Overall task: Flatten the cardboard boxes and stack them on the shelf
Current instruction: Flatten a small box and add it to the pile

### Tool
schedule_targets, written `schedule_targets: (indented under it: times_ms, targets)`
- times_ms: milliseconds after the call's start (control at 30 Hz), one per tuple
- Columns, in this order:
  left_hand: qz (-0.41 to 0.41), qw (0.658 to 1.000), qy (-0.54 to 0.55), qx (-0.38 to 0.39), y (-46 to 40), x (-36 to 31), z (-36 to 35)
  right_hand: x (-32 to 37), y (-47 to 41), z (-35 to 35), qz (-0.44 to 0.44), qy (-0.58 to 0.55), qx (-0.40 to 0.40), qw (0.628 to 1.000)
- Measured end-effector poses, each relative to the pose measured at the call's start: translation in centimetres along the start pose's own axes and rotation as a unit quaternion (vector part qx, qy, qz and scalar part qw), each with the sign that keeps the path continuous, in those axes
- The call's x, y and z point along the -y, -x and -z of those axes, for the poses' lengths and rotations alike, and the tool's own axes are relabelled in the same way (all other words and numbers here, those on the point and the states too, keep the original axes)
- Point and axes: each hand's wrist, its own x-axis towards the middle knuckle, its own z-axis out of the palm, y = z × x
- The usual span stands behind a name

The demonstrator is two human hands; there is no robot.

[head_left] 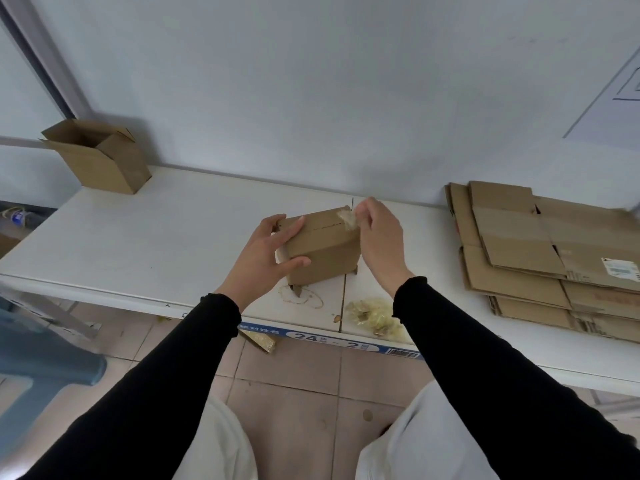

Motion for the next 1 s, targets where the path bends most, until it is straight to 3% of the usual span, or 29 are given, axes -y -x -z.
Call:
schedule_targets:
  times_ms: [100,267,400,467,533,633,767,867,1000]
  targets:
    - [0.002,1.000,-0.004,0.000,0.0,0.1,0.0,-0.6,0.3,-0.4,0.084,0.124,0.020,0.989]
    - [0.009,1.000,-0.003,0.000,0.0,0.0,0.1,-0.6,0.5,-1.0,0.074,0.173,0.004,0.982]
    - [0.012,1.000,-0.002,-0.001,0.0,0.1,0.2,-0.3,0.0,-0.8,-0.039,-0.011,-0.023,0.999]
    - [0.009,1.000,-0.003,0.006,0.1,0.0,0.3,-0.5,-0.2,-0.6,-0.165,-0.211,-0.060,0.962]
    - [0.001,1.000,-0.008,0.012,0.1,-0.1,0.3,-0.9,-0.2,-0.6,-0.253,-0.325,-0.083,0.908]
    - [0.009,1.000,-0.008,0.007,0.0,-0.1,0.3,-1.0,-0.2,-0.6,-0.255,-0.280,-0.028,0.925]
    - [0.010,1.000,-0.016,0.004,0.0,0.1,0.4,-1.0,0.2,-1.4,-0.161,-0.156,0.019,0.974]
    - [-0.003,1.000,-0.018,0.000,0.1,-0.2,0.1,-0.8,0.6,-1.5,-0.121,-0.064,0.008,0.991]
    - [-0.007,1.000,-0.026,-0.001,0.1,-0.3,0.0,-0.3,0.4,-1.4,-0.150,-0.105,-0.053,0.982]
